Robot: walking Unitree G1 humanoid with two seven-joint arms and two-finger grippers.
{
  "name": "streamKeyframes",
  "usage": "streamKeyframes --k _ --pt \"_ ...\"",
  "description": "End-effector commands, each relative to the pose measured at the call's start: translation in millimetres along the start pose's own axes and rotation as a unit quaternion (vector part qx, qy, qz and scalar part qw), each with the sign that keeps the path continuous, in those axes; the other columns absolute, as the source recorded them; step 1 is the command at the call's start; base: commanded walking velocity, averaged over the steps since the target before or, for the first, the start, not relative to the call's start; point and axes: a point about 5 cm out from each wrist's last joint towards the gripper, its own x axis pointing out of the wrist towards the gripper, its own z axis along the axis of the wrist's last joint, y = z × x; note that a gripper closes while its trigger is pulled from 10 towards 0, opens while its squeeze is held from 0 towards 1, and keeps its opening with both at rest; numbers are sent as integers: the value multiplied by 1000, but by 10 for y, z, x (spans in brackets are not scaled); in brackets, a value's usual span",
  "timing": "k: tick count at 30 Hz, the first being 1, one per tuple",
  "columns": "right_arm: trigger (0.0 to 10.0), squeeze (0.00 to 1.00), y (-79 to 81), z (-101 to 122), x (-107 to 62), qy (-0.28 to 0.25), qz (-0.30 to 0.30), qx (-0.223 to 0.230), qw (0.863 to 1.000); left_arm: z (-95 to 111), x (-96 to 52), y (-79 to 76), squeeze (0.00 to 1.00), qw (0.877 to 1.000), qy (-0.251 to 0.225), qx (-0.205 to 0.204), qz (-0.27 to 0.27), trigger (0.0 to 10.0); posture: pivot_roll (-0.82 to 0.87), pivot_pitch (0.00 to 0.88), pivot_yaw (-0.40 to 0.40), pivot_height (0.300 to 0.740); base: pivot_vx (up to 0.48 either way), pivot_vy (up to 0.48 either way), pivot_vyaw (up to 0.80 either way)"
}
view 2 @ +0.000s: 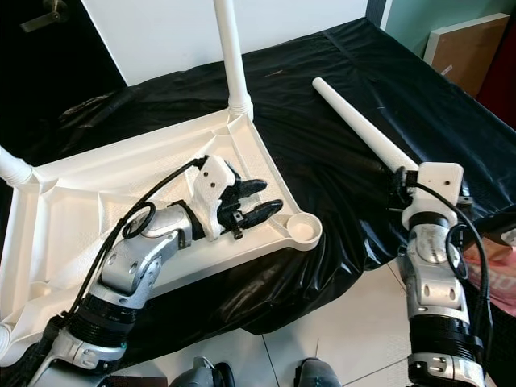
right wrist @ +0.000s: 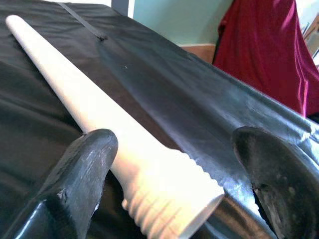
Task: Building children table
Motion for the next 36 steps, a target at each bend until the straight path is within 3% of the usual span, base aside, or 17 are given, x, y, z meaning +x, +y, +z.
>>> streamKeyframes --k 1,13,22,33,36 --pt "10000 0 -38 -38 -22 11 1 5 1000 0 5 -50 0 1000 -6 3 -8 10000 -129 160 93 740 0 0 0" --pt "10000 0 -42 -177 -12 71 89 65 991 41 113 -183 0 999 -23 -6 -22 10000 -144 164 92 740 0 0 0" --pt "10000 0 -181 -239 48 97 73 44 992 47 119 -206 0 999 -23 -6 -22 10000 -138 166 91 740 0 0 0" --pt "10000 0 -110 -251 110 104 105 42 988 58 128 -210 0 999 -24 -6 -23 10000 -133 171 99 740 0 0 0" --pt "10000 0 -29 -240 174 106 138 36 984 77 149 -212 0 999 -25 -4 -24 10000 -125 180 101 740 0 0 0"
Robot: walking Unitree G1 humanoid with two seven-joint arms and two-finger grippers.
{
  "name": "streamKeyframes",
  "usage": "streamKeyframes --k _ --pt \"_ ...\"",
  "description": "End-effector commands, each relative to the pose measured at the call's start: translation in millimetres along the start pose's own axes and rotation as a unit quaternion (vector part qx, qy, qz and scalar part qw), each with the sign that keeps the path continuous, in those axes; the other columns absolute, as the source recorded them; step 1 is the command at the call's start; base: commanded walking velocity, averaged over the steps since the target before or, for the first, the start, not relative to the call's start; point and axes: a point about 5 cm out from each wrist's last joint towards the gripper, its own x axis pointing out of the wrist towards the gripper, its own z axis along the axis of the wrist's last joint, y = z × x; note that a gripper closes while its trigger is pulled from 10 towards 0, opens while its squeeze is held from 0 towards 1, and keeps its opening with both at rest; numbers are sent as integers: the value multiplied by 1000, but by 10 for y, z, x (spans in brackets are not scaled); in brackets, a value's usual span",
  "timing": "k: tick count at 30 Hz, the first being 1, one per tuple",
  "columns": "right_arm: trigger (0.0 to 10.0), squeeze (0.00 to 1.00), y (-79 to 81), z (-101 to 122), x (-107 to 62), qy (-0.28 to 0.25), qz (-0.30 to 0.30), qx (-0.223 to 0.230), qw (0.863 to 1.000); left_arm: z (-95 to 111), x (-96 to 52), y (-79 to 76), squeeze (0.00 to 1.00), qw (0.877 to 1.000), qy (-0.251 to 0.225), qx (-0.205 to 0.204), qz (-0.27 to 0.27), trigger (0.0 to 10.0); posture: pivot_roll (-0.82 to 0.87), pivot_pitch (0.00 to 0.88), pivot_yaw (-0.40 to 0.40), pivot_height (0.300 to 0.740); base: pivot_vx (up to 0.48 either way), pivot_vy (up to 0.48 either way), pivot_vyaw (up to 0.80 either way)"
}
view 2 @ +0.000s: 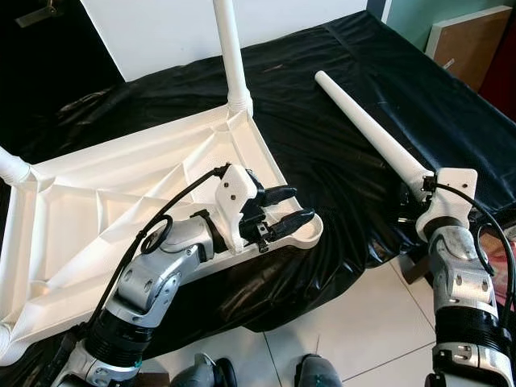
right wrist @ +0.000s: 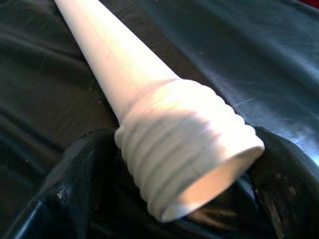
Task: Building children table
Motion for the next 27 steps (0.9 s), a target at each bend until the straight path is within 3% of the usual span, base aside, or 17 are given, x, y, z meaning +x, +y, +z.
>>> streamKeyframes --k 1,4,5,7,8,12,15,17,19,26,27 --pt "10000 0 38 -54 11 12 18 -6 1000 5 18 -16 0 1000 4 1 0 10000 -125 180 101 740 0 0 0" --pt "10000 0 99 -61 66 19 45 -6 999 24 47 -31 0 1000 1 2 -3 10000 -123 178 97 740 0 0 0" --pt "3569 0 126 -71 81 23 53 -4 998 30 62 -41 0 1000 0 3 -4 10000 -120 176 93 740 0 0 0" --pt "3569 0 143 -76 88 24 57 -3 998 33 70 -47 0 1000 -1 3 -5 10000 -120 176 93 740 0 0 0" --pt "0 0 173 -81 94 24 63 -4 998 40 80 -53 0 1000 -3 3 -5 10000 -119 174 91 740 0 0 0" --pt "0 0 218 -87 94 25 72 -2 997 50 91 -56 0 1000 -5 3 -5 10000 -118 171 88 740 0 0 0" --pt "0 0 447 -103 31 20 113 8 993 64 92 -39 0 1000 -10 4 1 10000 -114 164 77 740 0 0 0" --pt "0 0 447 -103 31 20 113 8 993 64 92 -39 0 1000 -10 4 1 10000 -114 164 77 740 0 0 0" --pt "0 0 577 -105 -40 13 128 16 992 57 62 -20 0 1000 -7 9 3 10000 -111 161 72 740 0 0 0" --pt "0 0 653 -102 -127 11 127 31 991 62 35 13 0 1000 -5 13 9 10000 -114 158 67 740 0 0 0" --pt "10000 0 669 -101 -163 9 128 33 991 64 33 21 0 1000 -5 13 10 10000 -115 157 66 740 0 0 0"
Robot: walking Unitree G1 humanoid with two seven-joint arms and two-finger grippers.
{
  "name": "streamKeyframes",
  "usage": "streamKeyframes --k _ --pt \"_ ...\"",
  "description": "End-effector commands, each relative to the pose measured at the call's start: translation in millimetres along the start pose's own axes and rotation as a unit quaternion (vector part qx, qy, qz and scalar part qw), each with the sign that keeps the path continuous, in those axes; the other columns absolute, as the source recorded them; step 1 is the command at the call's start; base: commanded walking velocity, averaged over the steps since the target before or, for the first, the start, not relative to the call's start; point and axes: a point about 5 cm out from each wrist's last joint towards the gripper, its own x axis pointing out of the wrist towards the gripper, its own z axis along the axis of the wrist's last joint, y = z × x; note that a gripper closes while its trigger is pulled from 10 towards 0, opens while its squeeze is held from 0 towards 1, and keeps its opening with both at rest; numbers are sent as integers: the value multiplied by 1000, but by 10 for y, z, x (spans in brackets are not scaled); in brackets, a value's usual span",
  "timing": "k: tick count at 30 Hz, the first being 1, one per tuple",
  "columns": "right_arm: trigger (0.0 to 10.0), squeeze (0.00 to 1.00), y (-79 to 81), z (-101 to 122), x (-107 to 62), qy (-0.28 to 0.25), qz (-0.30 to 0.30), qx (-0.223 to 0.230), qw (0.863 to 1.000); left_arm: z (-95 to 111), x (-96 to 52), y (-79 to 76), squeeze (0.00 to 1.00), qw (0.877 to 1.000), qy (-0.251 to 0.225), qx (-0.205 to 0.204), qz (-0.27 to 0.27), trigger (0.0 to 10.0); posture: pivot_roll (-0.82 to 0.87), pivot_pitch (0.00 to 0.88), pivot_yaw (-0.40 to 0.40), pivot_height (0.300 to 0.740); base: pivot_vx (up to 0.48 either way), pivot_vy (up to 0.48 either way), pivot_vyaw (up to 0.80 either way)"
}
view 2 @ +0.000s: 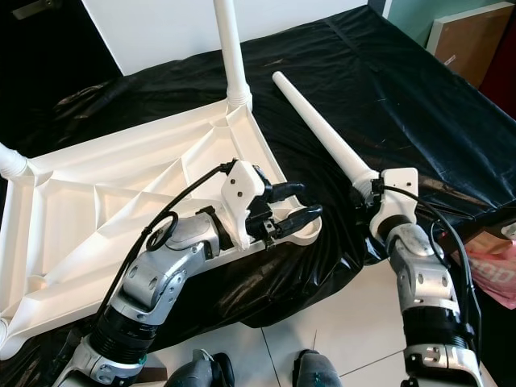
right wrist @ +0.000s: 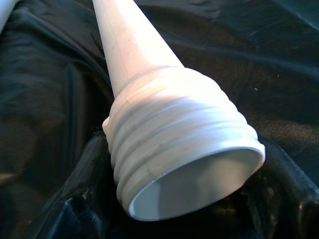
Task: Building children table
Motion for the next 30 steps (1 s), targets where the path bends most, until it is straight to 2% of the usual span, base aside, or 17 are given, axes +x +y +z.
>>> streamKeyframes --k 1,5,6,7,14,15,16,17,22,24,30 --pt "10000 0 66 -68 -31 14 9 7 1000 4 -22 37 0 1000 2 5 19 10000 -115 157 66 740 0 0 0" --pt "10000 0 70 -61 -69 11 4 10 1000 5 -24 43 0 1000 2 5 20 10000 -118 157 66 740 0 0 0" --pt "10000 255 56 -50 -101 7 -3 12 1000 6 -22 47 0 1000 2 6 20 10000 -125 157 70 740 0 0 0" --pt "10000 1000 24 -24 -122 -1 -7 15 1000 6 -15 46 0 1000 1 6 18 10000 -133 155 74 740 0 0 0" --pt "10000 1000 2 49 -130 -14 7 19 1000 13 9 32 0 1000 1 8 7 10000 -132 151 71 740 0 0 0" --pt "10000 812 25 59 -131 -14 17 17 1000 17 10 29 0 1000 1 8 6 10000 -132 151 71 740 0 0 0" --pt "10000 812 25 59 -131 -14 17 17 1000 17 10 29 0 1000 1 8 6 10000 -132 151 71 740 0 0 0" --pt "10000 0 54 69 -138 -14 24 17 999 21 8 27 0 1000 1 8 5 10000 -131 150 69 740 0 0 0" --pt "10000 0 117 149 -158 -31 42 12 999 28 3 17 0 1000 0 6 5 10000 -128 148 68 740 0 0 0" --pt "10000 0 117 149 -158 -31 42 12 999 28 3 17 0 1000 0 6 5 10000 -128 148 68 740 0 0 0" --pt "10000 0 64 336 -82 -56 41 0 998 53 12 3 0 1000 -4 2 -2 10000 -134 155 78 740 0 0 0"
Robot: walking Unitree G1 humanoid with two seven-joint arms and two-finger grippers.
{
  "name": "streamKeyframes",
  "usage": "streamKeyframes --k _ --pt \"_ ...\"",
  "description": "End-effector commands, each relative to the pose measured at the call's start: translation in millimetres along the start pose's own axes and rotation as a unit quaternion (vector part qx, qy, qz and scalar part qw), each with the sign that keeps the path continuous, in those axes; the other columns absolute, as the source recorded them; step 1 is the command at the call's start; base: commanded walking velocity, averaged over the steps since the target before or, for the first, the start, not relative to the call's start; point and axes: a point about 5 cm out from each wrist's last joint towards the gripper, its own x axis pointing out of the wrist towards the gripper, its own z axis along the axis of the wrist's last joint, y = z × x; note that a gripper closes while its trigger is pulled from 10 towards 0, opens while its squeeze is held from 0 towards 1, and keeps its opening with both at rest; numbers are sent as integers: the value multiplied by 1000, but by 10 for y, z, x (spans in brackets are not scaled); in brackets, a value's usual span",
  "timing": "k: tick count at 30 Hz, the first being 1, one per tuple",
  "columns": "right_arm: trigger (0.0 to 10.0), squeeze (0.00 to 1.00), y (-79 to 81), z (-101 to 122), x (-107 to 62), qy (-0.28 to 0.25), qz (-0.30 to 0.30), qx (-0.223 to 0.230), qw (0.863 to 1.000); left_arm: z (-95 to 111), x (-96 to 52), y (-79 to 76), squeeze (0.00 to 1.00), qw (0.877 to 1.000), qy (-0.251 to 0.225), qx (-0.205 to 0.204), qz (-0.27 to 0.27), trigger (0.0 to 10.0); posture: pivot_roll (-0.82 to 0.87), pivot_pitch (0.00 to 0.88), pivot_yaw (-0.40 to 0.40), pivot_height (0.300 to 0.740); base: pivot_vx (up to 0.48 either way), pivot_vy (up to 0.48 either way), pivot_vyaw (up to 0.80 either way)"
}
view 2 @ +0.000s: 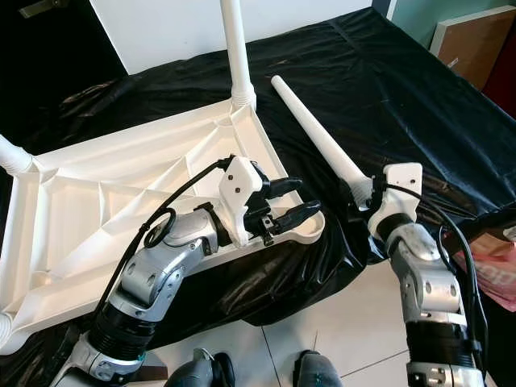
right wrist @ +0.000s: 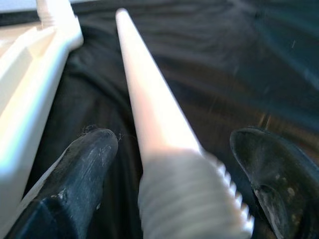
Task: Building children table
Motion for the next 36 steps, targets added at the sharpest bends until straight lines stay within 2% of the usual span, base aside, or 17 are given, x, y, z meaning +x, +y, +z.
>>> streamKeyframes --k 1,6,13,15,19,21,26,28,30,32,36 --pt "10000 0 -1 1 15 4 5 5 1000 13 3 -15 0 1000 1 -3 -1 10000 -134 155 78 740 0 0 0" --pt "10000 0 -79 58 140 14 -12 31 999 64 -17 -45 0 1000 -6 -5 -21 10000 -127 164 79 740 0 0 0" --pt "10000 0 -56 86 226 33 -8 47 998 102 -49 -69 0 999 -9 -6 -33 10000 -120 175 77 740 0 0 0" --pt "10000 0 -57 144 324 52 -4 58 997 142 -84 -117 0 999 -10 -10 -45 10000 -111 204 76 740 0 0 0" --pt "10000 0 -74 214 401 63 -5 66 996 175 -107 -161 0 998 -11 -14 -52 10000 -109 218 79 740 0 0 0" --pt "10000 0 -74 214 401 63 -5 66 996 175 -107 -161 0 998 -11 -14 -52 10000 -109 218 79 740 0 0 0" --pt "10000 0 -86 364 582 104 9 67 992 246 -128 -253 0 998 -18 -36 -56 10000 -94 293 81 740 0 0 0" --pt "10000 0 -86 364 582 104 9 67 992 246 -128 -253 0 998 -18 -36 -56 10000 -94 293 81 740 0 0 0" --pt "10000 0 -76 392 619 119 15 67 991 263 -130 -272 0 997 -19 -40 -57 10000 -91 304 81 740 0 0 0" --pt "10000 0 -57 416 688 157 31 59 985 286 -143 -314 0 997 -18 -52 -56 10000 -79 341 83 740 0 0 0" --pt "10000 0 -42 424 740 178 45 50 982 291 -151 -337 0 996 -15 -62 -55 10000 -74 351 82 740 0 0 0"
